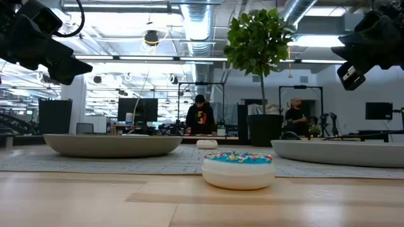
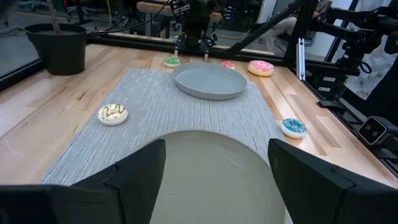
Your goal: Pick & Place donuts
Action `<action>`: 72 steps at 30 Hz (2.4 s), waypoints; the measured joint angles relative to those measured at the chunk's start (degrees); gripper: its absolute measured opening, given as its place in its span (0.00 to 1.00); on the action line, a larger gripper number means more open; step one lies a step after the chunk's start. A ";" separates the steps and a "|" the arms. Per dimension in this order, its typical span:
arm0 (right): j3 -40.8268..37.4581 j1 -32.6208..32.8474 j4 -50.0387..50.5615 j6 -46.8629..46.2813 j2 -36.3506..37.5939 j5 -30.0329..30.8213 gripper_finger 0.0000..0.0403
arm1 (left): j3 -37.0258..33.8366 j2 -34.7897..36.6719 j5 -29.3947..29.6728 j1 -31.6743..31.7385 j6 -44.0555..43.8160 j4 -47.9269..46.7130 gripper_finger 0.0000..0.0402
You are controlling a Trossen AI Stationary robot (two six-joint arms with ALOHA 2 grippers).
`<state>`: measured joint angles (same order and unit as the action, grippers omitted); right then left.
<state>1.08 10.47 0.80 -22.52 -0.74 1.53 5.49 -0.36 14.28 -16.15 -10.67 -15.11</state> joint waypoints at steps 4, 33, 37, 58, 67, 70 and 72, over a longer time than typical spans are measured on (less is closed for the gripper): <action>0.00 -0.01 0.00 0.00 0.01 0.01 0.16 | 0.00 0.00 0.00 -0.01 0.48 0.00 0.69; -0.08 -0.12 -0.86 0.02 -0.01 2.71 0.16 | -0.04 0.00 0.02 0.00 1.13 1.07 0.69; -0.15 -0.12 -1.77 0.02 0.01 5.23 0.16 | -0.01 -0.01 0.02 -0.02 1.12 0.79 0.69; 27.56 3.41 44.00 -5.61 -1.01 4.00 0.16 | -0.01 0.00 0.02 0.00 0.38 0.83 0.69; 33.90 5.67 58.06 -13.05 -8.48 3.09 0.16 | -0.01 0.00 0.02 0.00 0.38 0.83 0.69; 33.90 5.55 60.75 -13.06 -12.87 5.47 0.16 | -0.01 -0.02 0.03 0.00 0.37 0.83 0.69; 33.90 5.54 62.57 -13.06 -16.11 6.50 0.16 | -0.01 -0.02 0.04 -0.02 0.38 0.83 0.69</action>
<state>34.98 16.01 63.36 -35.58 -16.85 8.03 5.48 -0.38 14.33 -16.16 -10.28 -14.28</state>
